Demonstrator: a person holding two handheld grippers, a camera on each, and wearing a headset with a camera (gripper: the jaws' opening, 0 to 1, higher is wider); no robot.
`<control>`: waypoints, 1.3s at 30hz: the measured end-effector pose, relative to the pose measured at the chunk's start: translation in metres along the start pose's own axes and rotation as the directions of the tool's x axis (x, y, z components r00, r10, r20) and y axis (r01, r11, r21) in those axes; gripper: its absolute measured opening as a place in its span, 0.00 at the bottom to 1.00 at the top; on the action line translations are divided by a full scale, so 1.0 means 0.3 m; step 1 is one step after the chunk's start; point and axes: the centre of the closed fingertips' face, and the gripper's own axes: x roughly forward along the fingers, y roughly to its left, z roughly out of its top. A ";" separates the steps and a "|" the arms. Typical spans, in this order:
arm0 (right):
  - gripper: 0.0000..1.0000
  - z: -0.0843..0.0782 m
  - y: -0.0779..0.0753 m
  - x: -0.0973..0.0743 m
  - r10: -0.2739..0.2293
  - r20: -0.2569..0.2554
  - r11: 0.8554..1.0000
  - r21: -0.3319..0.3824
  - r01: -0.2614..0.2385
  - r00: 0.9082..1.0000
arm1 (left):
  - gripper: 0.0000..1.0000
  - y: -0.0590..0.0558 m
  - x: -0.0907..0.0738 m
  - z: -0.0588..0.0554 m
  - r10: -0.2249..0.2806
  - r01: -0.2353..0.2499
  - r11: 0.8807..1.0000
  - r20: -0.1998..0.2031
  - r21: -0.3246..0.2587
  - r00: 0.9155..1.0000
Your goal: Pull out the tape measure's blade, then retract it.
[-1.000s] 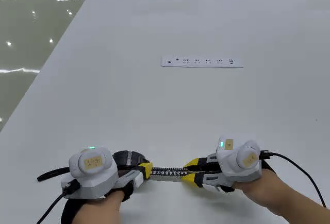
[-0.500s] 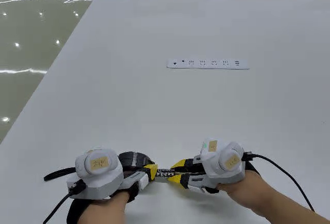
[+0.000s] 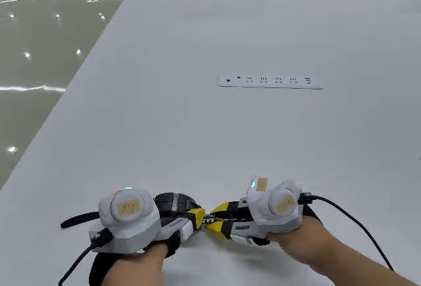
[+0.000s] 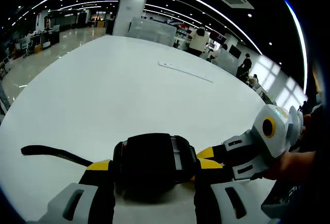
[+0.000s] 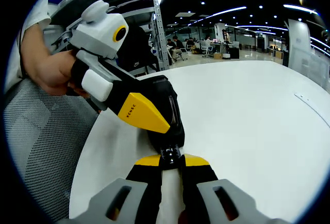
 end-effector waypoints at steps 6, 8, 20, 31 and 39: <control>0.10 0.007 0.000 0.008 -0.005 0.003 1.000 0.004 0.005 1.000 | 0.59 0.002 0.000 0.002 -0.003 0.003 1.000 0.004 -0.005 1.000; 0.10 0.009 0.000 0.012 -0.006 0.004 1.000 0.005 0.006 1.000 | 0.59 0.002 0.000 0.003 -0.005 0.005 1.000 0.007 -0.009 1.000; 0.11 0.008 0.000 0.013 -0.015 0.000 1.000 0.012 0.015 1.000 | 0.60 0.001 -0.001 0.003 -0.005 0.006 1.000 0.016 -0.008 1.000; 0.13 0.018 0.007 0.001 -0.030 -0.021 0.999 -0.017 0.030 0.999 | 0.61 -0.002 -0.005 0.004 -0.017 0.017 1.000 0.006 0.001 1.000; 0.23 0.009 -0.001 -0.035 -0.049 -0.011 0.999 0.014 0.049 0.999 | 0.60 -0.006 -0.012 0.009 -0.034 0.034 0.999 0.000 0.028 0.999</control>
